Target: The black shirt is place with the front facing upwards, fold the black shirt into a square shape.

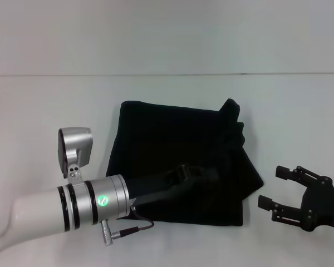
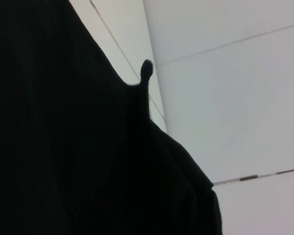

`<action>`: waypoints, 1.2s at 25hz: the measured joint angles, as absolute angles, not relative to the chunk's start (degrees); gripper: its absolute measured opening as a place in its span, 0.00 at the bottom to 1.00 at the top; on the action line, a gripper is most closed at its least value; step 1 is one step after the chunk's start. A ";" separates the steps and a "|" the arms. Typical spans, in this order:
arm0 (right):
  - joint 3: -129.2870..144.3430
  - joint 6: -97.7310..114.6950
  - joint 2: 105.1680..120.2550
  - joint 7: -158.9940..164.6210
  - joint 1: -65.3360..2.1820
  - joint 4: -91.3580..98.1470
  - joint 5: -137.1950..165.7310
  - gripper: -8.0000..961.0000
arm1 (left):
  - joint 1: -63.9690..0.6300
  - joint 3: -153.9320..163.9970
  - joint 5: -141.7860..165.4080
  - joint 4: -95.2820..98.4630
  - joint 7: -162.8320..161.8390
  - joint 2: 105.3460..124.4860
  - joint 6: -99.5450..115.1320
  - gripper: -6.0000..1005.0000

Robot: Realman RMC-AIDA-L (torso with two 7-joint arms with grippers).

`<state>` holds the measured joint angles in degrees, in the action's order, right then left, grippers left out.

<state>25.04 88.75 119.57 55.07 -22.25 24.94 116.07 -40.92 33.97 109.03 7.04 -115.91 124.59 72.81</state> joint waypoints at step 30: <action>17.53 92.76 119.79 56.11 -25.51 22.51 116.61 0.96 | -27.46 30.90 108.29 34.75 -102.71 123.00 89.42 0.83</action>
<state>17.53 92.76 119.79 56.11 -25.51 22.51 116.61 -27.46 30.90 108.29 34.75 -102.71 123.00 89.42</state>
